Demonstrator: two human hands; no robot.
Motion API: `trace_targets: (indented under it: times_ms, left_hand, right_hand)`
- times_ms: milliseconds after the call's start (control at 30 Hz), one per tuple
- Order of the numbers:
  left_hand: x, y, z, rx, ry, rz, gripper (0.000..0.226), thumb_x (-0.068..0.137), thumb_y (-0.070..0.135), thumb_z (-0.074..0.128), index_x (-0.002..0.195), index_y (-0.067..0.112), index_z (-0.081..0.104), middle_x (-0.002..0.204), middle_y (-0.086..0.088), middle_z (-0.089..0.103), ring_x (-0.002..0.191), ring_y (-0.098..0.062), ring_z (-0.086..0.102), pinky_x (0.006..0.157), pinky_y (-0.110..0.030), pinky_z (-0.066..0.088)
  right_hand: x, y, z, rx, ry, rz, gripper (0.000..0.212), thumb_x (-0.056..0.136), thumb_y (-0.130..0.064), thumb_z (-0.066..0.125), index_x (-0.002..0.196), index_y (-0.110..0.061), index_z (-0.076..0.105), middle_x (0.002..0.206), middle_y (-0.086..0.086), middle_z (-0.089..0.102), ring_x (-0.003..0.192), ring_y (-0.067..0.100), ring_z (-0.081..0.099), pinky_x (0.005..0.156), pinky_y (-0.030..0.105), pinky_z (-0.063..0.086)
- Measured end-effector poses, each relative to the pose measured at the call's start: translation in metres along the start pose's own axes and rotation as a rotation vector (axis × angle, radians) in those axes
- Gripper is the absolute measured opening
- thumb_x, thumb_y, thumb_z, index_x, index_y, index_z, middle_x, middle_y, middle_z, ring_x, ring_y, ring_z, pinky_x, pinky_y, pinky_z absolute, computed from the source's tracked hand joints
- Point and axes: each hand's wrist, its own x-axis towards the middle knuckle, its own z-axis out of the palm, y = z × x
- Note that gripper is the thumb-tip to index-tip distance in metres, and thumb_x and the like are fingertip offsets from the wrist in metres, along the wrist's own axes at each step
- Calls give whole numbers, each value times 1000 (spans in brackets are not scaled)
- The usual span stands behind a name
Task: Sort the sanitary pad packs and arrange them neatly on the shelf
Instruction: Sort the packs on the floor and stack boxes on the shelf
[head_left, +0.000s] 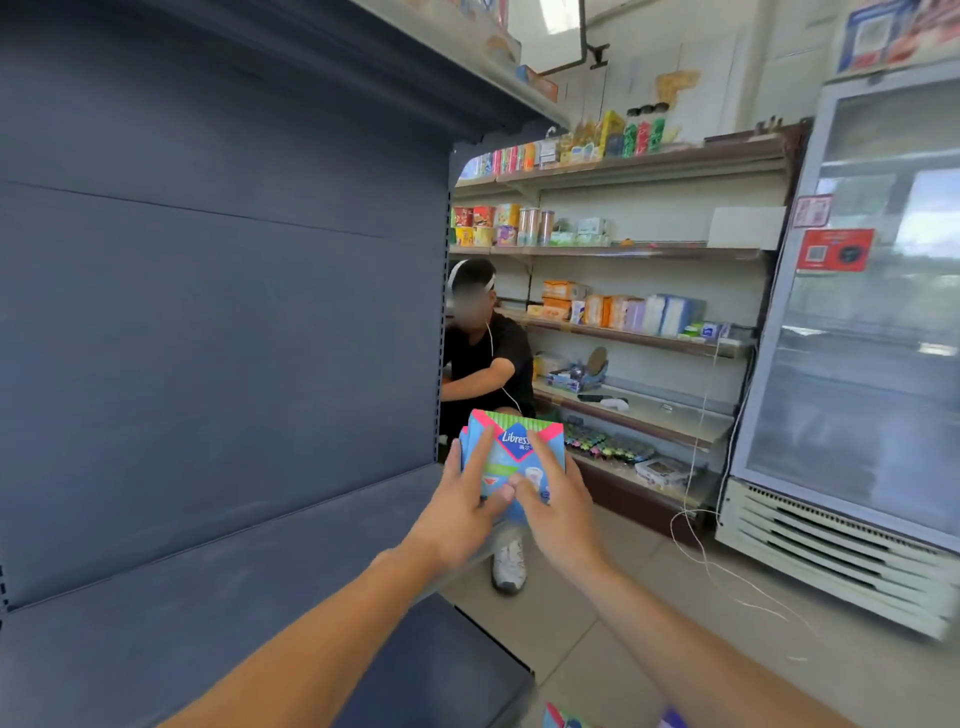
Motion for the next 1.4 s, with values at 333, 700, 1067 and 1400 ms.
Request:
trace_targets:
  times_ms: [333,700,1067,1400]
  left_hand:
    - [-55,-66,97,462,-207,46,87,94,12,59,156,30,1,163,-14,-3,140,-37,33,106,-35,38]
    - [-181,-234,218,378,-534,-268,86,90,5,58,156,27,8,147,-10,39,127,-31,46,89,-21,34]
    - [-239,-312,264,321,-652,-440,97,82,3,66,154,37,9,151,-3,33,132,-27,45,106,-37,42]
    - [-265,-327,301,446,-743,-451,99,94,5,56,146,37,-22,161,-9,-20,142,-31,31,97,-35,49]
  right_hand:
    - [-121,86,-7,-43,-98,273,80,84,-33,74,151,-30,31,140,6,39,121,10,50,100,20,40]
    - [-300,229,99,-153,-344,583,99,78,-33,77,154,-30,14,155,18,14,146,33,22,113,46,34]
    - [-365,280,150,-197,-483,728,91,86,-19,67,155,-35,10,159,14,0,149,32,14,113,39,35]
    - [-394,307,153,-356,-600,690,95,94,-24,61,149,-37,-15,160,11,-17,145,30,28,108,33,40]
